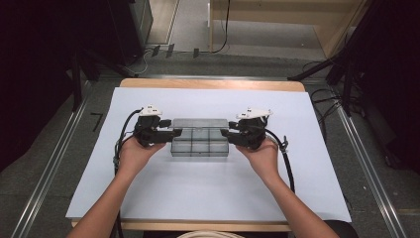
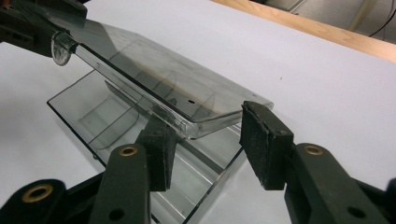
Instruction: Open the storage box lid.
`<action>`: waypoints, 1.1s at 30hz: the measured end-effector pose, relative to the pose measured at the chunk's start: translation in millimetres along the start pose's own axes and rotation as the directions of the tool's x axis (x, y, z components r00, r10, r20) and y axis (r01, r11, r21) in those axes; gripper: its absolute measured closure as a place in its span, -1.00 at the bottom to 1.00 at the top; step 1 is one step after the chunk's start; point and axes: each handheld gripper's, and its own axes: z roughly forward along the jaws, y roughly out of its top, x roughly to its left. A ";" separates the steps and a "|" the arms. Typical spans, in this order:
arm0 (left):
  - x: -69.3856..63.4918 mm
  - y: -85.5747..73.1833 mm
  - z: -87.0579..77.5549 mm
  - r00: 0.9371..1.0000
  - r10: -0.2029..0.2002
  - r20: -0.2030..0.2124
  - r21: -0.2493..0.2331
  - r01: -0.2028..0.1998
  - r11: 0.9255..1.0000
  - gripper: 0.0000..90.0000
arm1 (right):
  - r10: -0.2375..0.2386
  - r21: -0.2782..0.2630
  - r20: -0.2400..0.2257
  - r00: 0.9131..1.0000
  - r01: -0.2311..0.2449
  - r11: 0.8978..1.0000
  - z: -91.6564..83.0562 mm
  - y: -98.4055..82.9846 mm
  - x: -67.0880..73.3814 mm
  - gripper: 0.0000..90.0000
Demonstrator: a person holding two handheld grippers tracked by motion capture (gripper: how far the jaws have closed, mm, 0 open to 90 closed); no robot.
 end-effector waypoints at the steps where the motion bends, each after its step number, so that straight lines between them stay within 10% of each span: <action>1: 0.0 0.0 0.0 1.000 0.000 0.000 0.000 0.000 1.000 -0.09 | 0.000 0.000 0.000 1.000 0.000 1.000 0.0 0.0 0.0 0.29; 33: 20.9 22.7 8.4 0.999 -0.038 0.005 -0.013 0.038 0.999 0.17 | 0.010 -0.027 0.007 1.000 -0.010 1.000 7.3 23.1 -17.6 0.51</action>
